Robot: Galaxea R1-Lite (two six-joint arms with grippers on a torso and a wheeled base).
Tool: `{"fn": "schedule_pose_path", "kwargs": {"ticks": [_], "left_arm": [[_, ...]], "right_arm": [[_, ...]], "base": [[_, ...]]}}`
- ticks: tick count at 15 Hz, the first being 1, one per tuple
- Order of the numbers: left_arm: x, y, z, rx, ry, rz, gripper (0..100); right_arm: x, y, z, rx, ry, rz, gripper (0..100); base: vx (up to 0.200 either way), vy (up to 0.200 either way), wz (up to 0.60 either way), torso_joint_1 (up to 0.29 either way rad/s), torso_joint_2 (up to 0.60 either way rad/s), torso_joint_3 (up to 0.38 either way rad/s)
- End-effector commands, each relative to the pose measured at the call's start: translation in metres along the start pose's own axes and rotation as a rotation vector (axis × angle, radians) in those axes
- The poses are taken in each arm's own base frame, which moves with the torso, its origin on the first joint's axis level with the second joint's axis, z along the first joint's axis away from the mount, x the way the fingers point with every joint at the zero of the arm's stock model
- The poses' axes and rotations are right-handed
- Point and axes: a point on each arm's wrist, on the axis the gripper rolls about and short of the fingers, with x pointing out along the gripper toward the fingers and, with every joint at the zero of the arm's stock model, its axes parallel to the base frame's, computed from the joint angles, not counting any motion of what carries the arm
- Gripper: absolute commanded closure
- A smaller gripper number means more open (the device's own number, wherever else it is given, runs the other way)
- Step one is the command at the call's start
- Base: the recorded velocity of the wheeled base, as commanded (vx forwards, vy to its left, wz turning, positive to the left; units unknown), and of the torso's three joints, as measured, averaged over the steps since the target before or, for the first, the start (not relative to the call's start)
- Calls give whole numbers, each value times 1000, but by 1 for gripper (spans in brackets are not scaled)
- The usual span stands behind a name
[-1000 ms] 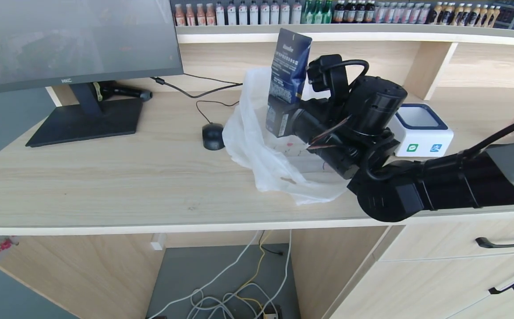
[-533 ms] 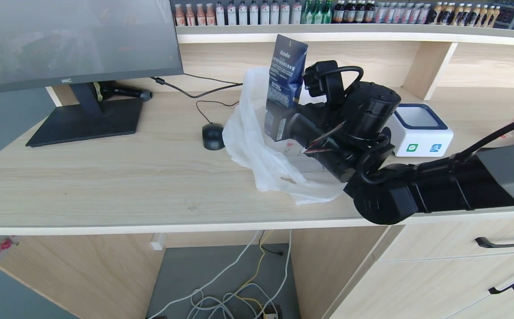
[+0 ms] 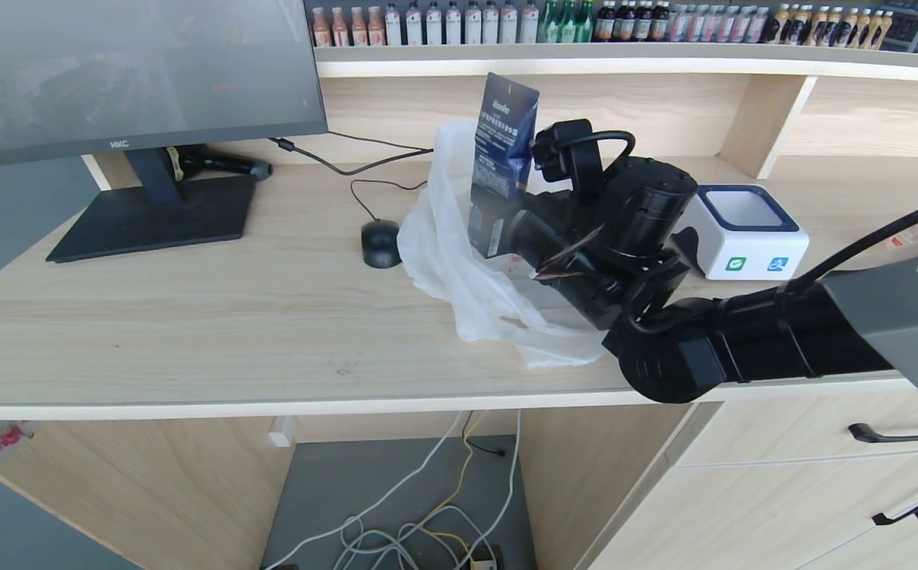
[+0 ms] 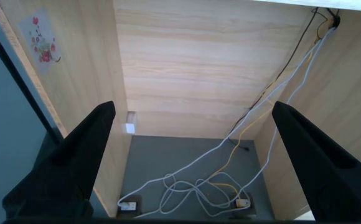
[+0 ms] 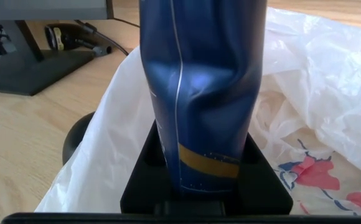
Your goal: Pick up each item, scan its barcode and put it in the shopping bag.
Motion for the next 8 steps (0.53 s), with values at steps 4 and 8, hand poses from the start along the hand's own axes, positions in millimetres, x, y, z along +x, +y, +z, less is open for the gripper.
{"fn": "schedule_pose_path", "kwargs": {"ticks": [4, 8], "left_arm": [[0, 0, 0, 0, 0, 0, 0], [0, 0, 0, 0, 2, 0, 0]], "right_arm": [[3, 2, -11, -1, 21, 5, 100], [3, 4, -11, -1, 21, 6, 100]], "base": [[0, 0, 0, 0, 0, 0], [0, 0, 0, 0, 0, 0]]}}
